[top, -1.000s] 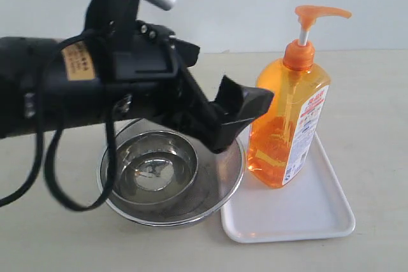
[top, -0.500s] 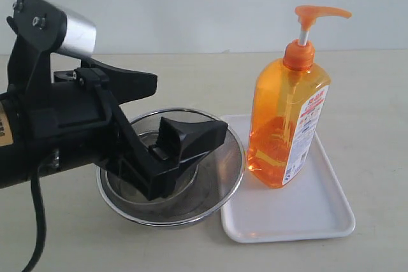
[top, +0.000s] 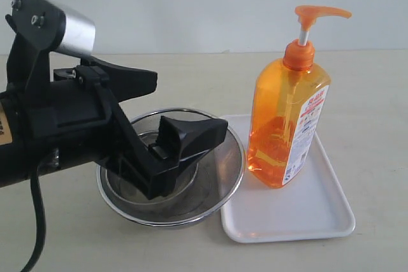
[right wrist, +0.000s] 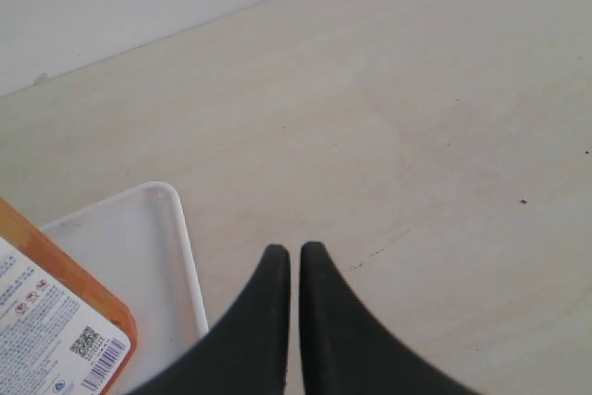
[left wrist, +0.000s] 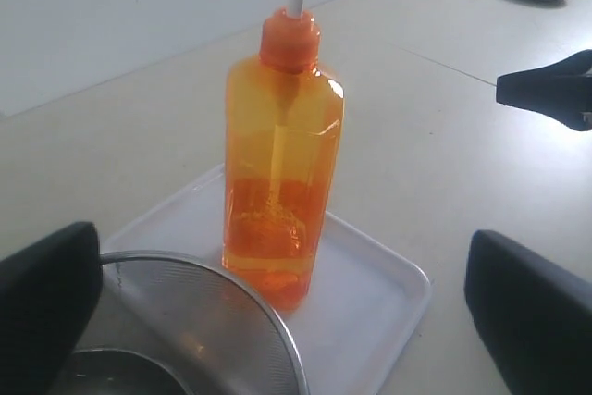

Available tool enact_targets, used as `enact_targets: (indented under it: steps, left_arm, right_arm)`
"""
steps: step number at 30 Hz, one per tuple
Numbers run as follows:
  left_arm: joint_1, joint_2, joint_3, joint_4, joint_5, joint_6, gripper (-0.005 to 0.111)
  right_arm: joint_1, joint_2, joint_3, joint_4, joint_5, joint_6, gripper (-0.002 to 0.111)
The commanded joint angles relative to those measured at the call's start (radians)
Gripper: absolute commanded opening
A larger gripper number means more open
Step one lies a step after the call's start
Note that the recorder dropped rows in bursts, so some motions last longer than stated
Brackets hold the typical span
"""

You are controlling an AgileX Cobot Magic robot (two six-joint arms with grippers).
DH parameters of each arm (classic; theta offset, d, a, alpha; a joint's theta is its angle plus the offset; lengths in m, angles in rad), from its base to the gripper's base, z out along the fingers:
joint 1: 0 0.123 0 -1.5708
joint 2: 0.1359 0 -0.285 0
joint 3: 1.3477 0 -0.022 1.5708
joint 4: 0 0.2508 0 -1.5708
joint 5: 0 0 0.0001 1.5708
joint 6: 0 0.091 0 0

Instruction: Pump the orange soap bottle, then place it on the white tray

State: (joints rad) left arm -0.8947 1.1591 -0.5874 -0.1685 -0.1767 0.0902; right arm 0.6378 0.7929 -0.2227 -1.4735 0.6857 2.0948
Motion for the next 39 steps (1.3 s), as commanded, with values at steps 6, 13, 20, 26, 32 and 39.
enact_targets:
  steps: [6, 13, 20, 26, 32, 39]
  left_arm:
    - [0.000, -0.055, 0.004, -0.007, -0.036, 0.008, 0.110]
    - [0.041, -0.159, 0.004, -0.007, 0.044, -0.006, 0.110]
    - [0.211, -0.236, 0.006, -0.104, 0.148, -0.018, 0.110]
    - [0.392, -0.276, 0.006, -0.111, 0.220, -0.024, 0.106]
    - [0.543, -0.363, 0.006, -0.120, 0.290, -0.090, 0.067]
    - [0.689, -0.525, 0.006, -0.138, 0.361, -0.154, 0.005]
  right_arm:
    - [0.002, -0.003, 0.003, -0.013, 0.002, -0.008, 0.000]
    - [0.002, -0.003, 0.003, -0.013, 0.002, -0.008, 0.000]
    - [0.002, -0.003, 0.003, -0.013, 0.002, -0.008, 0.000]
    - [0.002, -0.003, 0.003, -0.013, 0.002, -0.008, 0.000]
    - [0.002, -0.003, 0.003, -0.013, 0.002, -0.008, 0.000]
    - [0.002, -0.003, 0.003, -0.013, 0.002, -0.008, 0.000]
